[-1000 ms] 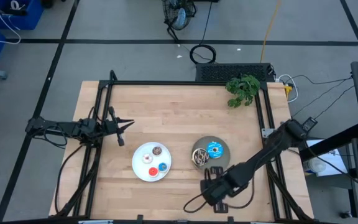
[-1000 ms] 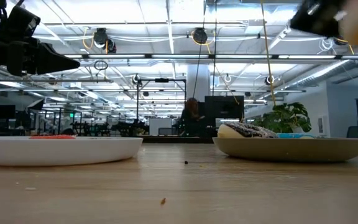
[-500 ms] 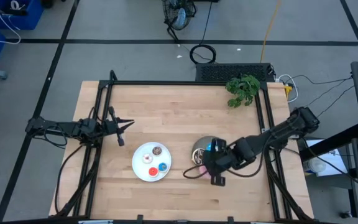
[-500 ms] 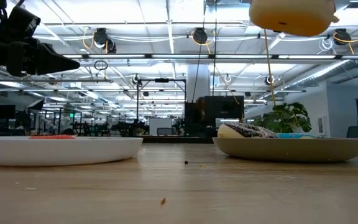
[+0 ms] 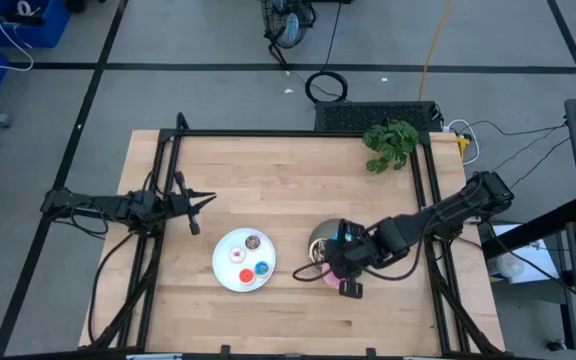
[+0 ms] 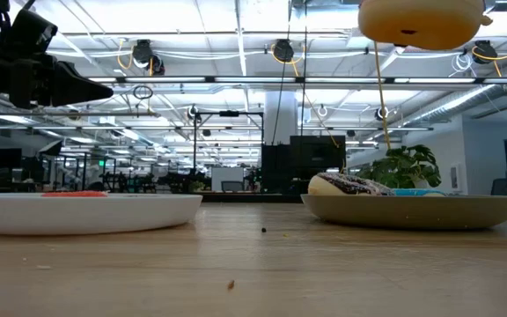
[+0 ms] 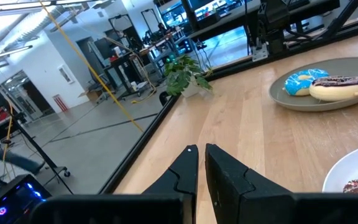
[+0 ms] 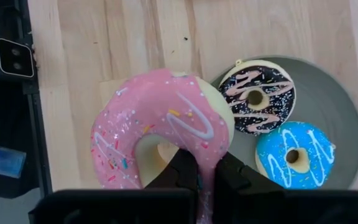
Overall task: Pick & Place donuts
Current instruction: Put the large pink donut on the gray plate
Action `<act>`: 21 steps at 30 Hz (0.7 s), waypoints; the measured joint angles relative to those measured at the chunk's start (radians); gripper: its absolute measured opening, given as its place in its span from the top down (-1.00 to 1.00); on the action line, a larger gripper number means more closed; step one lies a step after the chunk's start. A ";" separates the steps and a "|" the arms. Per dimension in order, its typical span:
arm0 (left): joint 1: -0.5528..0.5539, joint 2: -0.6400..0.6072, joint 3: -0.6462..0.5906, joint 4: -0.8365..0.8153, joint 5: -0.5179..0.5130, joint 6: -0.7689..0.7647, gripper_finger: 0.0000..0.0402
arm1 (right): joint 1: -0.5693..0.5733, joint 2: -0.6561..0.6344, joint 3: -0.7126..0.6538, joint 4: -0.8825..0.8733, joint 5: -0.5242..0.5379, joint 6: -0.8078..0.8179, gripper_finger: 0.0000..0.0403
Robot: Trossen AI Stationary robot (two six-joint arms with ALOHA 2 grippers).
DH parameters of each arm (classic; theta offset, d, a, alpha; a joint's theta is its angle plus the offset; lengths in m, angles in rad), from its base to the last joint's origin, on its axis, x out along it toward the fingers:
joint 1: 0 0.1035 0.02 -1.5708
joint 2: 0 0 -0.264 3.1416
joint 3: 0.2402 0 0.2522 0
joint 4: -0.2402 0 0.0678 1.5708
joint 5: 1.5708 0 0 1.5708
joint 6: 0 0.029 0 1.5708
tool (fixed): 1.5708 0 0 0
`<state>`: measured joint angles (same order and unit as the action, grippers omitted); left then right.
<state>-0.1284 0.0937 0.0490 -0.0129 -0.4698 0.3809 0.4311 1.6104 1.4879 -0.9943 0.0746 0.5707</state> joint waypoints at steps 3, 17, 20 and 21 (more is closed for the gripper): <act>0.000 0.000 0.000 -0.003 0.000 0.000 0.81 | 0.010 0.000 0.000 -0.003 0.001 0.022 0.97; 0.000 0.000 0.000 -0.007 0.000 -0.018 0.81 | 0.022 0.000 0.000 -0.006 -0.024 0.076 0.97; 0.000 0.000 0.000 -0.007 0.000 -0.018 0.81 | 0.022 0.000 0.000 -0.006 -0.024 0.074 0.97; 0.000 0.000 0.000 -0.007 0.000 -0.018 0.81 | 0.021 0.000 0.000 -0.006 -0.024 0.071 0.97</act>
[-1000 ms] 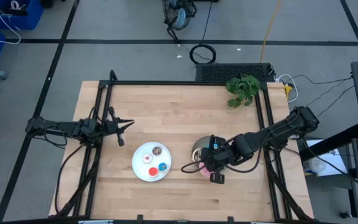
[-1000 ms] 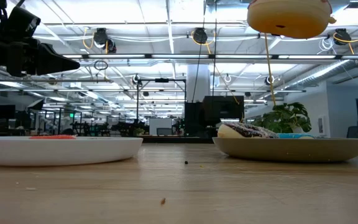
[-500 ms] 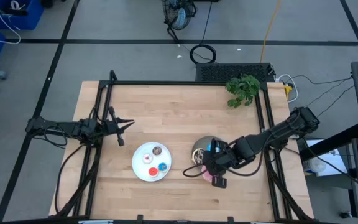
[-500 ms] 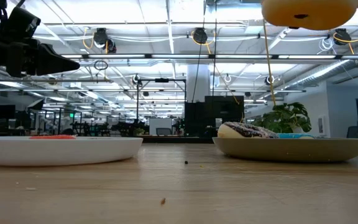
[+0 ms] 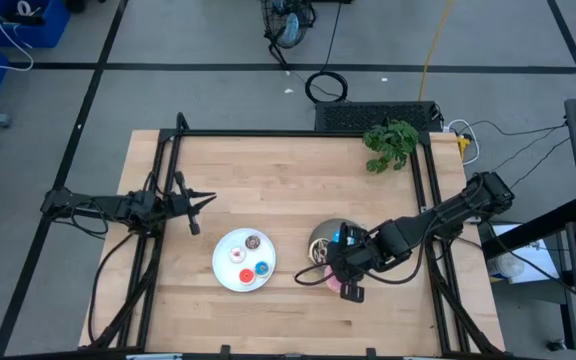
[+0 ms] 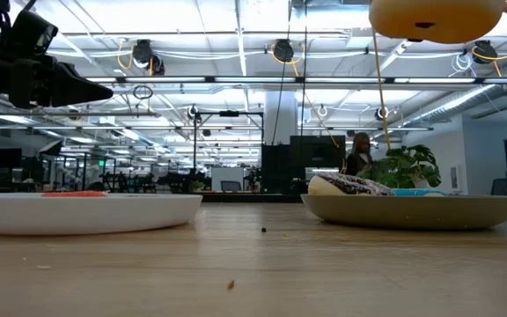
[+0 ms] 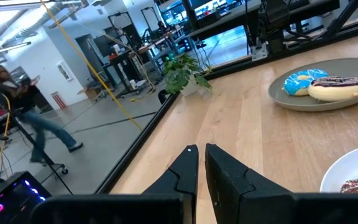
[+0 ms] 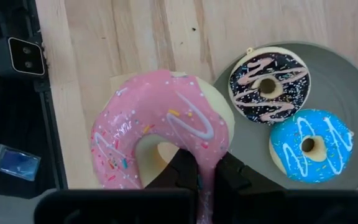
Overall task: Pick & Place donuts
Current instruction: Put the large pink donut on the gray plate
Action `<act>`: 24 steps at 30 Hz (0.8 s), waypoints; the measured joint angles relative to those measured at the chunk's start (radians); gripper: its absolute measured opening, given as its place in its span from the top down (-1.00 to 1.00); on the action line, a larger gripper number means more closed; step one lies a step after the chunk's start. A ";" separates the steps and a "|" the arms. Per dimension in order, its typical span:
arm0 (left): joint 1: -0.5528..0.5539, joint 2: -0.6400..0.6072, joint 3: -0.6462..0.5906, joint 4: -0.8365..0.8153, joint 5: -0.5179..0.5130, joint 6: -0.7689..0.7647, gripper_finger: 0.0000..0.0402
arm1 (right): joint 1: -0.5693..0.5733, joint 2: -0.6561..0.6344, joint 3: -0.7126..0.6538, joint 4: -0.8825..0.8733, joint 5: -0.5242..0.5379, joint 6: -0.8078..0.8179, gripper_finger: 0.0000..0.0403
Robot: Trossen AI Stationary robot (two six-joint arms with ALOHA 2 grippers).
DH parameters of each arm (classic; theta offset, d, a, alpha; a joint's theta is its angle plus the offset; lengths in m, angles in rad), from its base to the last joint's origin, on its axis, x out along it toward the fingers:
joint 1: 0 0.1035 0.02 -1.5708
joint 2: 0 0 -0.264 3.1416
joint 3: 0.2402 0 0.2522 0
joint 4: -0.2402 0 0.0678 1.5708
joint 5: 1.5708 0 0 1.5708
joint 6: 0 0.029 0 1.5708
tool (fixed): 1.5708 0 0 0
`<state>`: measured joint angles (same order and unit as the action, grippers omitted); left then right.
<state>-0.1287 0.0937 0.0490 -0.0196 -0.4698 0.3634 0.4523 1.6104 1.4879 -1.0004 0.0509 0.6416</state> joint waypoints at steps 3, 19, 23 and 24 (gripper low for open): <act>0.000 0.000 0.000 -0.002 0.000 0.000 0.81 | -0.013 0.000 -0.002 -0.002 0.001 -0.007 0.97; 0.000 0.000 0.000 -0.006 0.000 -0.001 0.81 | -0.139 0.000 -0.360 0.239 -0.186 0.004 0.98; 0.000 0.000 0.000 -0.006 0.000 -0.001 0.81 | -0.165 0.000 -0.408 0.261 -0.215 0.028 0.98; 0.000 0.000 0.000 -0.006 -0.001 -0.001 0.81 | -0.167 0.000 -0.413 0.269 -0.234 0.028 0.98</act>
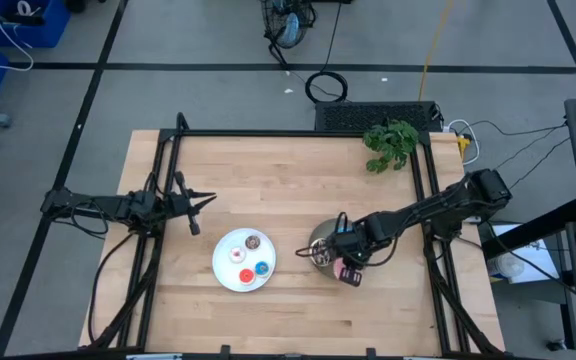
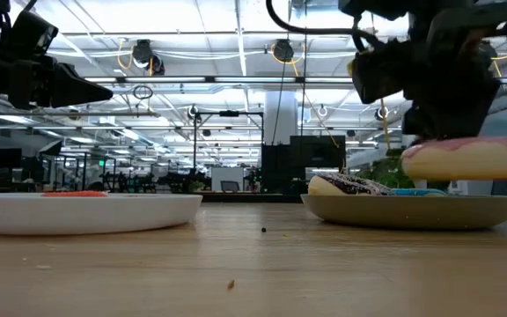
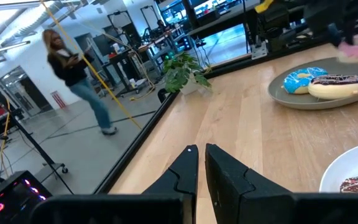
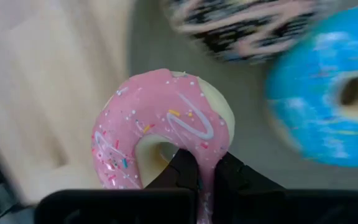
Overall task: Pick & Place donuts
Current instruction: Put the large pink donut on the gray plate
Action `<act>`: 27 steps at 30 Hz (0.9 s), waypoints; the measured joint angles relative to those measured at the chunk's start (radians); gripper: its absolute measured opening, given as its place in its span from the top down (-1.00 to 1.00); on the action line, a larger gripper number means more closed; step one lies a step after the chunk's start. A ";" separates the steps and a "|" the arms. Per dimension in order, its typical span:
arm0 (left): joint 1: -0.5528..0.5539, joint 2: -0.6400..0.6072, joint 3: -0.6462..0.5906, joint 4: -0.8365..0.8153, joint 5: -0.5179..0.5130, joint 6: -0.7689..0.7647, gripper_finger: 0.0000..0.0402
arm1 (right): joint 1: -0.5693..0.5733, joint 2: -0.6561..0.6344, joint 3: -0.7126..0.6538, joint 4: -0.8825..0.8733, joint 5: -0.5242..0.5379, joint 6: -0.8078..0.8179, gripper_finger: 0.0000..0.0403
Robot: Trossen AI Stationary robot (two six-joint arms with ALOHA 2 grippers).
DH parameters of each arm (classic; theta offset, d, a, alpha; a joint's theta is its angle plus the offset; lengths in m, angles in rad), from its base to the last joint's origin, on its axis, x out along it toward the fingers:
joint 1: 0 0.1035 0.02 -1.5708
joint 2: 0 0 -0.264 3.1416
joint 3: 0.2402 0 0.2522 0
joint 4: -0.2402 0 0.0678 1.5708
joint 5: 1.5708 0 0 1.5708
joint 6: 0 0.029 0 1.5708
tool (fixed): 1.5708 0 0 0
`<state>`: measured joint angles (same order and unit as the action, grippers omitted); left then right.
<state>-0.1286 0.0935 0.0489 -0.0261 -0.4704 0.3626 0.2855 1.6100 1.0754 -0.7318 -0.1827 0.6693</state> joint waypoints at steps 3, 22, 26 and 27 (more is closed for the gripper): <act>0.000 0.000 0.000 0.000 0.000 0.000 0.81 | 0.000 0.000 -0.007 0.015 -0.058 0.011 0.98; 0.000 0.000 0.000 0.000 0.000 0.000 0.81 | -0.032 0.072 -0.010 -0.006 -0.081 0.021 0.98; 0.000 0.000 0.000 0.000 0.000 0.000 0.81 | -0.057 0.079 -0.020 -0.013 -0.069 0.010 0.96; 0.000 0.000 0.000 0.000 0.000 0.000 0.81 | -0.063 0.080 -0.025 -0.010 -0.061 0.009 0.95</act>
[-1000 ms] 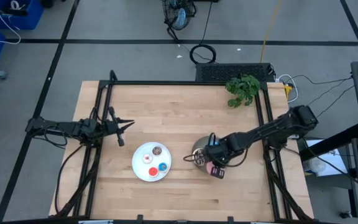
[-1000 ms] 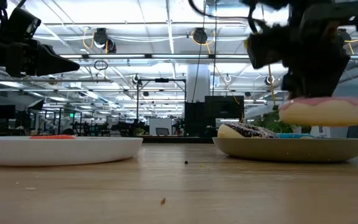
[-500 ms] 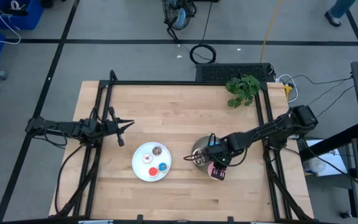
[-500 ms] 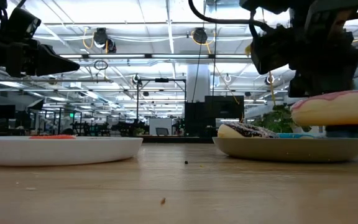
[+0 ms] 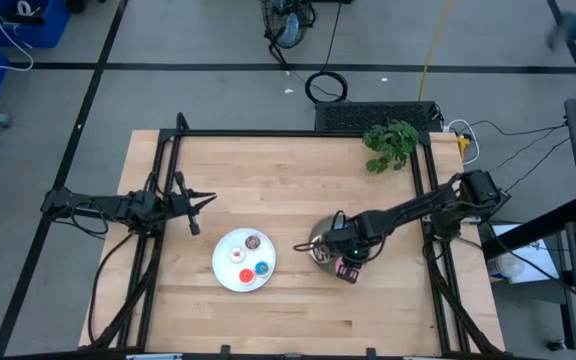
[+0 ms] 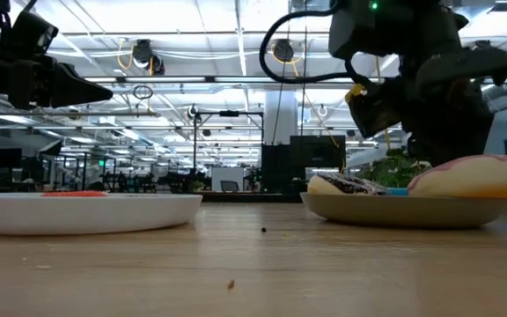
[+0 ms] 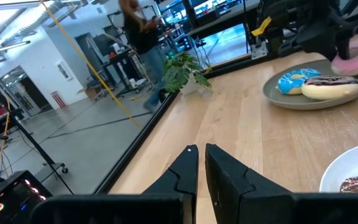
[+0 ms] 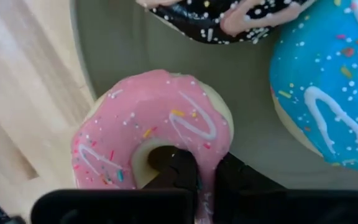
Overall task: Pick & Place donuts
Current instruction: Put the large pink donut on the gray plate
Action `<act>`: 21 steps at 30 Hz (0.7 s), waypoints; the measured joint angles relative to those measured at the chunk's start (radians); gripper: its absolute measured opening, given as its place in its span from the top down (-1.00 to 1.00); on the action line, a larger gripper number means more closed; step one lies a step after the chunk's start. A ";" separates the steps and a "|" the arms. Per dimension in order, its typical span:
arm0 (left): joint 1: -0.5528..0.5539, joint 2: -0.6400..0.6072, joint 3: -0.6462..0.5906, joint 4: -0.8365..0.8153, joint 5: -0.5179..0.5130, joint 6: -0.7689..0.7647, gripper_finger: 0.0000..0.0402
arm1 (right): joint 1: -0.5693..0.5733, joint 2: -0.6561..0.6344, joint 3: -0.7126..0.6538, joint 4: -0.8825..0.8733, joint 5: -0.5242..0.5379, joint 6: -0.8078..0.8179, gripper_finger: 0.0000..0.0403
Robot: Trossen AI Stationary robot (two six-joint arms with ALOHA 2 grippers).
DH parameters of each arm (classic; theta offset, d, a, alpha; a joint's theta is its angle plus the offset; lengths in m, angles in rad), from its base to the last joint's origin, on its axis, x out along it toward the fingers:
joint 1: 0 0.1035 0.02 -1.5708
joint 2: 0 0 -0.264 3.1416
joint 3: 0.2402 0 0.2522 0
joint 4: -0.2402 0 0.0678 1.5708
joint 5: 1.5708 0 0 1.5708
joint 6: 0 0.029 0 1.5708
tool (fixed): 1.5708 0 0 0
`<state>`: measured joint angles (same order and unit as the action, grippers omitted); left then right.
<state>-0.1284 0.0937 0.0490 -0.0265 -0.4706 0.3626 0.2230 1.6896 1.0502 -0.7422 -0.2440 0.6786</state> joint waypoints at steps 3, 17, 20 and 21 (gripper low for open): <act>0.000 0.000 0.000 0.000 0.000 0.000 0.81 | -0.014 0.000 -0.010 0.001 0.005 -0.013 0.92; 0.000 0.000 0.000 0.000 0.000 0.000 0.81 | -0.032 -0.022 -0.017 0.008 0.020 -0.017 0.58; 0.000 0.000 0.000 0.000 0.000 0.000 0.81 | -0.034 -0.040 -0.017 0.004 0.056 -0.012 0.42; 0.000 0.000 0.000 0.000 0.000 0.000 0.81 | -0.035 -0.047 -0.017 0.000 0.064 -0.011 0.37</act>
<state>-0.1287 0.0934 0.0490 -0.0261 -0.4706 0.3626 0.1883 1.6428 1.0328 -0.7423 -0.1804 0.6677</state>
